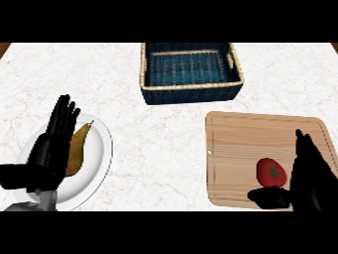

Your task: Pick the tomato from the cutting board and place it in the basket

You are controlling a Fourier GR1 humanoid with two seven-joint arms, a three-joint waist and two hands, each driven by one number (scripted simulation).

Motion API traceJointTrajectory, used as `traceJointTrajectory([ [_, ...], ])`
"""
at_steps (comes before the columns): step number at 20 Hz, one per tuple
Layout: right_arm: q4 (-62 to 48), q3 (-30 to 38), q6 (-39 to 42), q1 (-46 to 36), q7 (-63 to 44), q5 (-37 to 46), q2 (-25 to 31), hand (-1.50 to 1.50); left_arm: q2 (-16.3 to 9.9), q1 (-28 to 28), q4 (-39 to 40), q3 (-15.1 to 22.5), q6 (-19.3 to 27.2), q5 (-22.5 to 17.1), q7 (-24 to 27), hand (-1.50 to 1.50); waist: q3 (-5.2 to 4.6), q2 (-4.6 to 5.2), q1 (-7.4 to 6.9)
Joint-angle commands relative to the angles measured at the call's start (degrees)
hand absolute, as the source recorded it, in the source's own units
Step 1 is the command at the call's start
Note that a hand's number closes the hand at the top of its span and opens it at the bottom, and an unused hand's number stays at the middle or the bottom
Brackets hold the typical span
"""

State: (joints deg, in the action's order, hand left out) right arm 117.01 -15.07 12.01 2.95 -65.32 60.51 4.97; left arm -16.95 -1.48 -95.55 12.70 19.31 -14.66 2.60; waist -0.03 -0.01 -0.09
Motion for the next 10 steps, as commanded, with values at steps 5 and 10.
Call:
traceJointTrajectory([
  [5, -4.4, 3.8, 3.3, -1.4, -4.3, 1.3, -4.3, -1.50, 2.5, 0.7, -0.1, 0.9, 0.4, 2.7, -0.2, 0.00, 0.02, 0.02, 0.04],
  [10, -5.7, 2.7, 0.6, 4.1, 0.5, 2.3, -4.9, -1.50, 2.9, 0.4, -0.3, -0.9, -1.4, 2.3, -0.1, 0.00, 0.03, -0.03, 0.14],
])
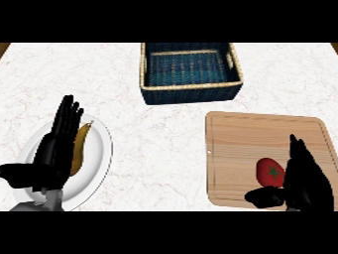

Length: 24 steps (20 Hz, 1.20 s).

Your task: Pick the tomato from the cutting board and place it in the basket

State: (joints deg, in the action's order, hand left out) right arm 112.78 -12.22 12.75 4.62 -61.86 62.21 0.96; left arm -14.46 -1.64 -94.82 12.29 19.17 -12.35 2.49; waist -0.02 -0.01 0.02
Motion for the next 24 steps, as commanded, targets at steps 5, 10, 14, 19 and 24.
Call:
traceJointTrajectory([
  [5, -1.5, 0.9, 2.8, -2.4, -5.7, -0.3, -0.9, -1.50, 1.4, -0.4, 4.8, -3.3, -4.6, 0.3, 4.1, 0.00, 0.00, 0.02, 0.05],
  [10, -6.8, 2.3, -2.0, -1.6, -1.8, -1.0, -0.9, -1.50, 1.1, 3.2, -2.8, -3.9, -5.2, 0.6, -0.8, 0.00, 0.02, -0.03, -0.16],
  [14, -7.2, 2.7, -4.0, 2.3, 0.3, -0.3, -1.0, -1.50, 3.1, 4.1, -4.3, -1.6, -2.6, 4.6, -2.1, 0.00, 0.03, -0.06, -0.06],
  [19, -10.5, 1.1, -6.9, -1.9, -1.8, -0.3, -1.0, -1.50, 4.2, -1.0, -0.6, -5.1, -4.7, 4.6, -3.3, 0.00, 0.02, -0.01, -0.03],
  [24, -10.2, 0.5, 0.7, 0.6, 4.2, -0.7, 1.0, 1.50, 3.9, -1.0, -1.2, -6.0, -5.7, 4.1, -4.2, 0.00, 0.02, -0.03, -0.01],
])
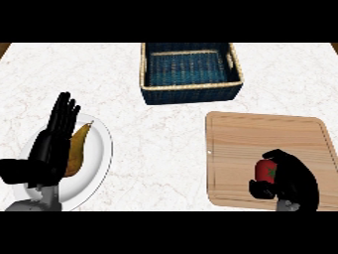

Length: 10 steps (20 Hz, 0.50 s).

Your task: Pick the tomato from the cutting board and place it in the basket

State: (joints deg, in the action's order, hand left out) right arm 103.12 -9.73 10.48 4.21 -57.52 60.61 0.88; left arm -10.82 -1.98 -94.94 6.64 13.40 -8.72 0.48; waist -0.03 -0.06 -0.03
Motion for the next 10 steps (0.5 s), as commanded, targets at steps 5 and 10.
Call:
traceJointTrajectory([
  [5, -4.3, -2.4, 3.5, -5.2, -3.0, 3.1, -0.7, 1.50, 1.3, 0.4, 0.7, -1.3, -1.3, 1.3, 0.1, 0.00, 0.02, 0.06, -0.09],
  [10, -7.2, -0.6, 3.3, -7.0, 0.1, 3.3, 1.1, 1.50, 2.6, -1.2, -2.9, 0.0, 0.7, 4.1, -5.0, 0.00, 0.04, 0.03, -0.11],
])
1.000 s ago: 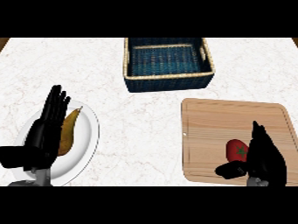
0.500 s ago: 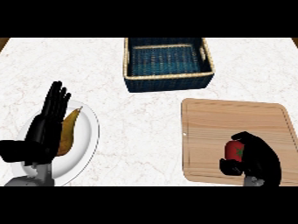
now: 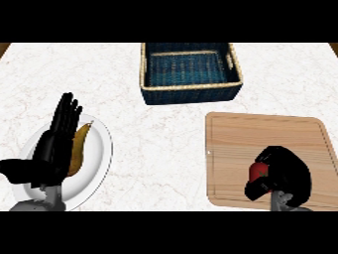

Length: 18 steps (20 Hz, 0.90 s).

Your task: Pick the tomato from the cutting board and place it in the basket

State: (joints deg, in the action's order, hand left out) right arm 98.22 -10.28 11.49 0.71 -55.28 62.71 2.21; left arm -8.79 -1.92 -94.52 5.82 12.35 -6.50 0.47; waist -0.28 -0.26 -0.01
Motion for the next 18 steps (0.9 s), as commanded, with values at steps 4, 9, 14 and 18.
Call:
traceJointTrajectory([
  [4, -1.4, -11.4, -1.7, -2.2, -1.5, 5.4, -2.1, 1.50, 0.9, 0.0, -0.6, -0.5, 0.4, 1.6, -0.8, 0.00, 0.28, 0.23, -0.55],
  [9, -10.2, -26.4, 1.5, -18.4, 3.9, 1.4, -2.2, 1.50, 1.3, -3.3, -0.1, 3.4, -3.8, 0.6, -0.7, 0.00, 0.28, 2.13, -10.58],
  [14, -16.8, -31.9, -7.4, -32.1, 1.9, -6.0, -2.2, 1.50, 1.9, -4.4, 0.6, 3.4, -3.2, 1.1, -0.8, 0.00, 0.35, 1.66, -8.95],
  [18, -14.7, -35.0, -17.0, -38.8, -1.4, -13.2, -2.2, 1.50, 2.8, -5.8, 1.9, 3.8, -2.0, 2.0, -1.8, 0.00, 0.36, 1.27, -8.25],
])
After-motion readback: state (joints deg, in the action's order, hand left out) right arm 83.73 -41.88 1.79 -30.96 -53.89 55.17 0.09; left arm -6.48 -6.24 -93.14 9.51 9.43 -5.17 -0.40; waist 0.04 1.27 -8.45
